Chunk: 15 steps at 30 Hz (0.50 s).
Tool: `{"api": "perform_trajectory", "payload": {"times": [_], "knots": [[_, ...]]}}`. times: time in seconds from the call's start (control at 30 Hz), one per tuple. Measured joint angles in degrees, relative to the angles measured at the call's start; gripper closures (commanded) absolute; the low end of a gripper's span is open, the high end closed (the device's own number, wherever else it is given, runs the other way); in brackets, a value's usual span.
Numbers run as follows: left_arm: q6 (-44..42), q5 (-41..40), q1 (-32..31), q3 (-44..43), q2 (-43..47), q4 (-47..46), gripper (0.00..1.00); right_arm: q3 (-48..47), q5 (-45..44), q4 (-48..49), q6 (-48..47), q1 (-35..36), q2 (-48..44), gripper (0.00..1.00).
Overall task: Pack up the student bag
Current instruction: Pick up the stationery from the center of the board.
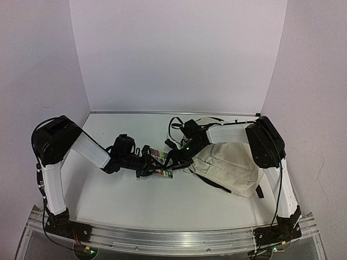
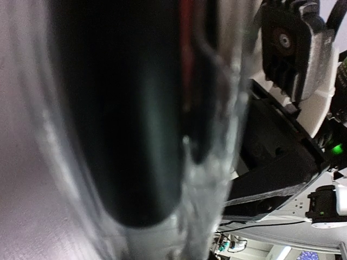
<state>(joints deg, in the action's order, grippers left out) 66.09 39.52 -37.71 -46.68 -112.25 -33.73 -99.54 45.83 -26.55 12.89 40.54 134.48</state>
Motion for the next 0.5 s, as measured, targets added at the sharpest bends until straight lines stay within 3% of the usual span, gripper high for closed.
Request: {"api": "perform_trajectory", "payload": {"times": [0.1,0.3,0.5], "knots": [[-0.6,-2.7,-0.7,0.6,2.6,5.5,0.93,1.1,-0.7,1.2,-0.5,0.2,-0.8,0.39],[-3.3,-6.9,-1.8,1.1,10.3,15.0,0.98,3.2,-2.9,1.6,-1.5,0.7,-4.0,0.21],[-8.3,-6.1,-1.6,1.0,18.9,17.9,0.98,3.3,-1.0,1.4,0.3,0.0,-11.2,0.09]]}}
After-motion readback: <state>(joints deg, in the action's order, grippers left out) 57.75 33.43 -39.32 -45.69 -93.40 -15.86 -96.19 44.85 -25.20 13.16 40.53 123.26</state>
